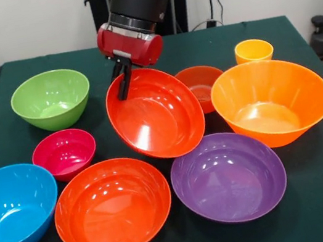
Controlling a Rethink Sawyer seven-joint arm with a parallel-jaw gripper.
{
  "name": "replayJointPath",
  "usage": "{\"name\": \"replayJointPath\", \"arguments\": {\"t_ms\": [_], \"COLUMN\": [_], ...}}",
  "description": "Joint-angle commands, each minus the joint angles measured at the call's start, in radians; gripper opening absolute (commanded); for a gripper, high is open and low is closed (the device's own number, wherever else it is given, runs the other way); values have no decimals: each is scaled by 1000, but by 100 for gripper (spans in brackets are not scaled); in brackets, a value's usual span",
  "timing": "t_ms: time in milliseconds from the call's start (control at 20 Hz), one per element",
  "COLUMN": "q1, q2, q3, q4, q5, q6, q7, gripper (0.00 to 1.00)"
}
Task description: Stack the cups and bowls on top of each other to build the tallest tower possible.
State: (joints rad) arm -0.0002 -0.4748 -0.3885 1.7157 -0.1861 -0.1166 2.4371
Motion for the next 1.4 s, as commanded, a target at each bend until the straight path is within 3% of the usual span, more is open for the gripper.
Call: {"name": "replayJointPath", "arguments": {"t_ms": [50, 200, 550, 950, 1400], "q1": [7, -19, -61, -114, -117], "q2": [-29, -120, -233, -285, -307], "q3": [83, 115, 148, 190, 190], "q4": [84, 160, 304, 383, 396], "q5": [21, -10, -53, -78, -65], "q6": [8, 65, 71, 73, 102], "q7": [121, 103, 82, 54, 34], "gripper": [0, 0, 0, 0, 0]}}
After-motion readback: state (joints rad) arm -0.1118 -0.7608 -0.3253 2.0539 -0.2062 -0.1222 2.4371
